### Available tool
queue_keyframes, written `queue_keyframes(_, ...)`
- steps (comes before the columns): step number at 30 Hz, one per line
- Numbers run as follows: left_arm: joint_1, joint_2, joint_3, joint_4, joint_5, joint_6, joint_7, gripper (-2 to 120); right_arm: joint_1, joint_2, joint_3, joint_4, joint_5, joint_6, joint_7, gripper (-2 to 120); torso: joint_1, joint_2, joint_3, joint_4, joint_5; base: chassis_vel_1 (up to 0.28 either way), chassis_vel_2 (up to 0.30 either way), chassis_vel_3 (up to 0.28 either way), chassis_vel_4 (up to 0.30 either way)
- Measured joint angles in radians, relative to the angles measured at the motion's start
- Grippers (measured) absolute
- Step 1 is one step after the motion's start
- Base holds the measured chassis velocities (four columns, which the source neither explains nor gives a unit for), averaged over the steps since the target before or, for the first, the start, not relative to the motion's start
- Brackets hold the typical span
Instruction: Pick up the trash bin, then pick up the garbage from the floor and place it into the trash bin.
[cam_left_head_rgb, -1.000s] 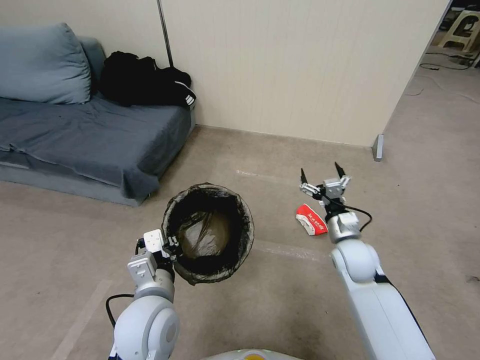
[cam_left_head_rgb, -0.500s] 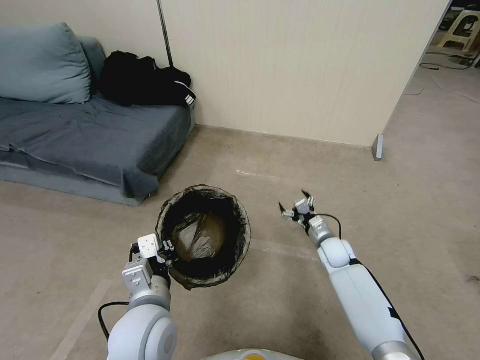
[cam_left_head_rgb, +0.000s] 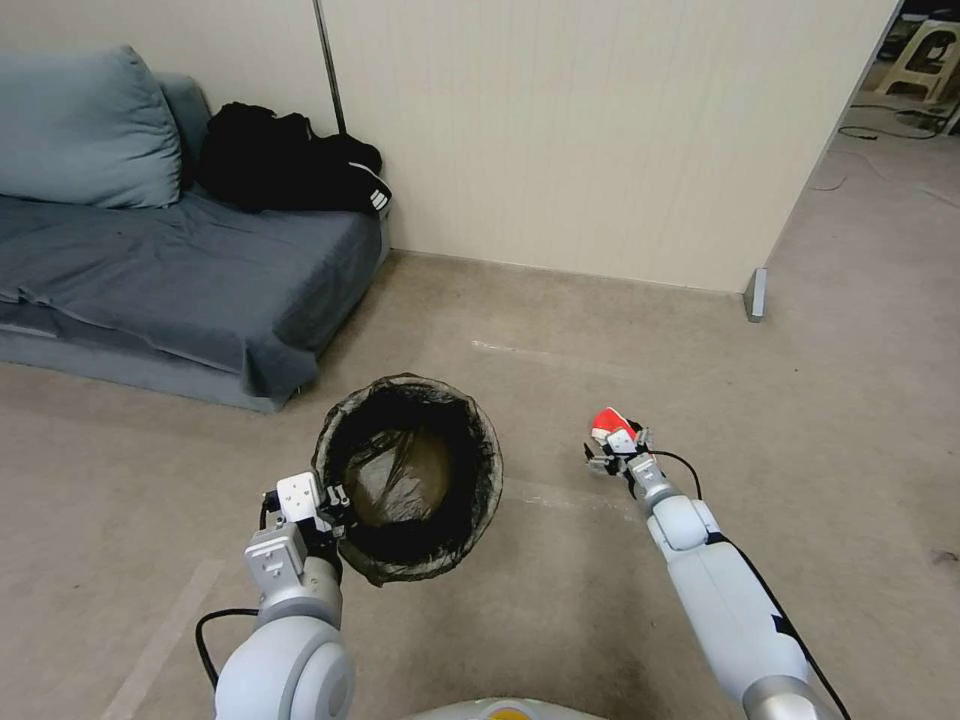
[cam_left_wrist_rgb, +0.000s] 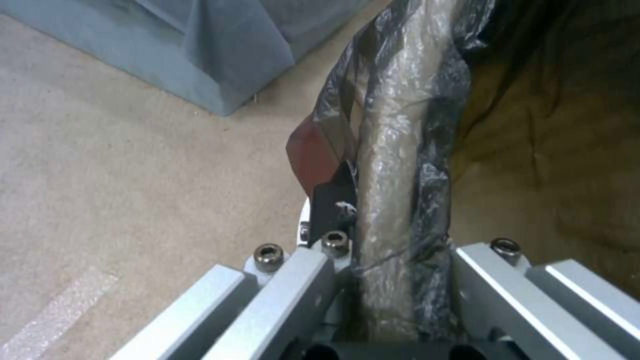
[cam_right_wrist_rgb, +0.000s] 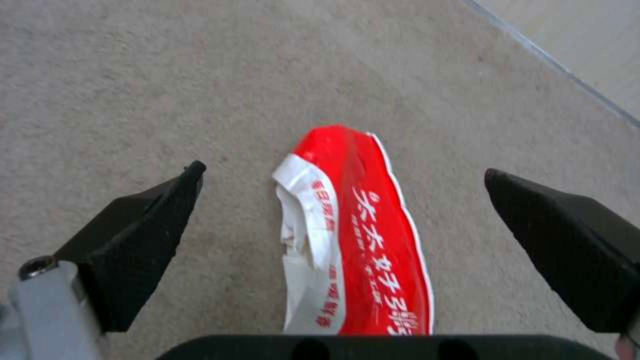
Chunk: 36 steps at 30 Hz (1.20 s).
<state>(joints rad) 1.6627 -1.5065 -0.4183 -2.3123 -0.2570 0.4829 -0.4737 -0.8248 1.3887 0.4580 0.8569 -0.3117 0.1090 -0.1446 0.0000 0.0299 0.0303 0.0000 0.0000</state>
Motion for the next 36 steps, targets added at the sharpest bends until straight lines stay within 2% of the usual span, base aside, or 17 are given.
queue_keyframes(30,0.031,-0.002,0.006,-0.025,0.020,-0.018,0.000,1,0.066,0.026,0.053,-0.191,0.075,-0.036,0.008,100,0.000,0.000,0.000,0.0000,0.0001,0.000,0.000,0.000,0.000)
queue_keyframes(34,0.034,-0.005,0.009,-0.025,0.023,-0.020,0.000,1,0.074,0.025,0.056,-0.206,0.094,-0.034,0.015,91,0.000,0.000,0.000,0.0001,0.0000,0.000,0.000,0.000,0.000)
queue_keyframes(36,0.036,-0.005,0.010,-0.026,0.025,-0.021,0.000,1,0.082,0.025,0.060,-0.223,0.101,-0.026,0.016,80,0.000,0.000,0.000,0.0000,0.0001,0.000,0.000,0.000,0.000)
